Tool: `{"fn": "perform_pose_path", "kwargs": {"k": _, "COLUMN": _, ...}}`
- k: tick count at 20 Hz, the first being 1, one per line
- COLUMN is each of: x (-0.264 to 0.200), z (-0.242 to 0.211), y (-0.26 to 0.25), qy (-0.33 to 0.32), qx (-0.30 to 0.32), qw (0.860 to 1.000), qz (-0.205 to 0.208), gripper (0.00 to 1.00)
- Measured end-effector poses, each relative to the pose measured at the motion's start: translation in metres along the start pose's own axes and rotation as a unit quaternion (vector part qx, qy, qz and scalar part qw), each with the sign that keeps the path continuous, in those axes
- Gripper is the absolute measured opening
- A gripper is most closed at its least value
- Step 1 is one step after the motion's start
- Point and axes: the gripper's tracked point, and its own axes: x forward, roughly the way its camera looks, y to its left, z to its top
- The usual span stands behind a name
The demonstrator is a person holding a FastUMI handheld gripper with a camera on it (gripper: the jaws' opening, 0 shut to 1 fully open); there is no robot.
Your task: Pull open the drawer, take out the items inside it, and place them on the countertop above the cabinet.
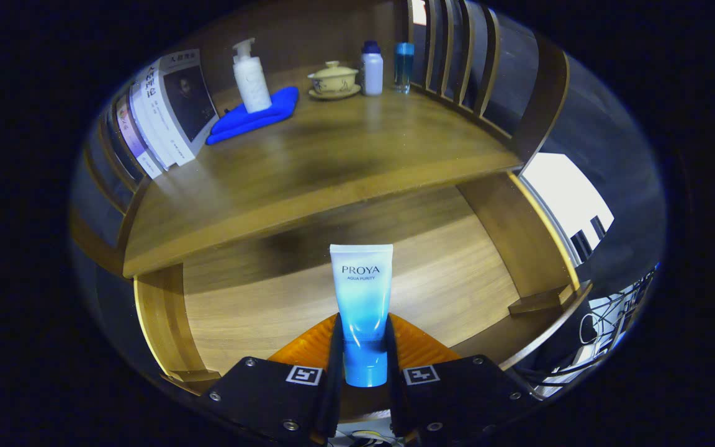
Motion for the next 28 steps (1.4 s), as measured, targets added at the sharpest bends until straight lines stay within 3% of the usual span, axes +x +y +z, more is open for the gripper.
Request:
{"fn": "perform_pose_path", "kwargs": {"k": 9, "x": -0.036, "z": 0.088, "y": 0.043, "qy": -0.085, "qx": -0.061, "qw": 0.994, "qz": 0.027, "gripper": 0.33}}
{"fn": "perform_pose_path", "kwargs": {"k": 21, "x": 0.012, "z": 0.17, "y": 0.091, "qy": -0.102, "qx": -0.107, "qw": 0.988, "qz": 0.051, "gripper": 0.33}}
{"fn": "perform_pose_path", "kwargs": {"k": 28, "x": 0.042, "z": 0.18, "y": 0.096, "qy": -0.088, "qx": -0.128, "qw": 0.987, "qz": 0.049, "gripper": 0.34}}
